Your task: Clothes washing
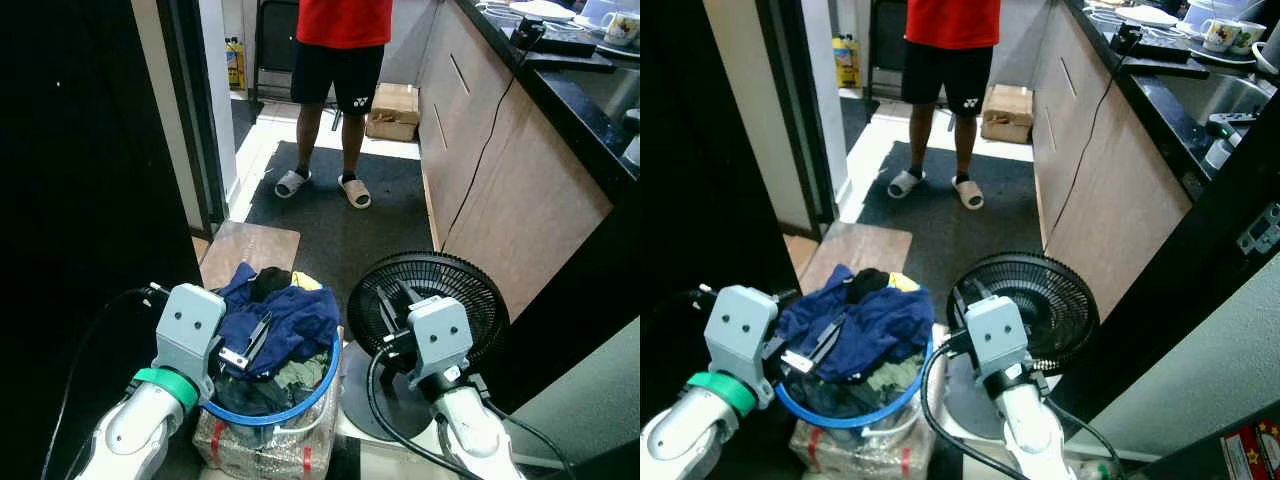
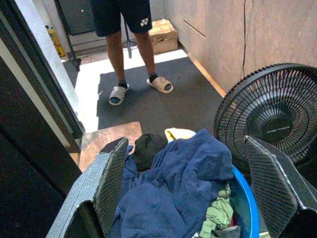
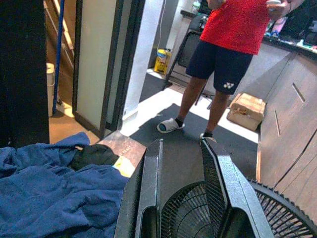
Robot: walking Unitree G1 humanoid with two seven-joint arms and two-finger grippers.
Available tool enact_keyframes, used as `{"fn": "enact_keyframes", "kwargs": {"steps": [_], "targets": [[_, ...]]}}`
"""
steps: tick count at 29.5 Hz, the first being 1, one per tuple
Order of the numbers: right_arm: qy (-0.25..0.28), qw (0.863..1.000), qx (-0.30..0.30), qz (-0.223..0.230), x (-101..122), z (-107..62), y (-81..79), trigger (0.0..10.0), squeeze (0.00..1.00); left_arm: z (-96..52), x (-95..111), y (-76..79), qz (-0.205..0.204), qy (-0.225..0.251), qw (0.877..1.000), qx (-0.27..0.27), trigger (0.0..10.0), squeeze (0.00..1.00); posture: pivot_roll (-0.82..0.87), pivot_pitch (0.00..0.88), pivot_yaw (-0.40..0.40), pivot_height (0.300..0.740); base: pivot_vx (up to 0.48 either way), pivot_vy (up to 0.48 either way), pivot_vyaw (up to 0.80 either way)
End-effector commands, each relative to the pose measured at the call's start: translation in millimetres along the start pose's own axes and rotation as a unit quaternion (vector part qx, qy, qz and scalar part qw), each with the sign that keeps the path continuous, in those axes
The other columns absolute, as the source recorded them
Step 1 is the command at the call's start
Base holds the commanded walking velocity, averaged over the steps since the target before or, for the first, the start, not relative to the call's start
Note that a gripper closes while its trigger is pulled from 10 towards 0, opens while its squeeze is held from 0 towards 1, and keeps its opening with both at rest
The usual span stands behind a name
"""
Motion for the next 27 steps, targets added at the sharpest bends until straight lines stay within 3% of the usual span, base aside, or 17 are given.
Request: {"fn": "enact_keyframes", "kwargs": {"steps": [1, 10, 14, 16, 27], "targets": [[-0.005, 1.000, -0.002, 0.000, 0, -1.3, -0.3, 10.0, 0.00, -0.2, -1, 3.9, -0.003, -0.006, 1.000, -0.004, 10.0, 0.00, 0.10, 0.000, 0.003, 0.740, 0.000, 0.000, 0.00], [-0.009, 1.000, 0.000, 0.000, -1, 1.3, 0.2, 10.0, 0.00, 2.7, -3, 5.4, -0.005, -0.008, 1.000, 0.000, 10.0, 0.00, 0.10, 0.000, -0.008, 0.740, 0.000, 0.000, 0.00], [-0.010, 1.000, -0.005, -0.004, -2, 0.8, 3.0, 10.0, 0.00, 9.5, 0, 9.4, -0.011, -0.001, 1.000, -0.004, 10.0, 0.00, 0.08, 0.000, 0.002, 0.740, 0.000, 0.000, 0.00], [-0.015, 1.000, -0.023, -0.010, -3, -2.2, 9.7, 10.0, 0.00, 19.9, 4, 15.2, -0.018, 0.008, 1.000, -0.017, 10.0, 0.00, 0.05, 0.000, 0.030, 0.740, 0.000, 0.000, 0.00], [-0.022, 0.998, -0.056, -0.017, -6, -8.7, 18.9, 10.0, 0.00, 36.3, 11, 25.0, -0.020, 0.020, 0.998, -0.047, 10.0, 0.00, 0.00, 0.000, 0.079, 0.740, 0.000, 0.000, 0.00]]}}
Point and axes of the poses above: a point about 5 cm out from each wrist's last joint towards the gripper, its own z axis pointing out of the wrist towards the gripper, its own x axis along the axis of the wrist's last joint, y = z × x, the point moved 5 cm from there along z, pointing out of the wrist towards the gripper, and after that the axes turned 2 degrees about z, right-handed, at the moved point
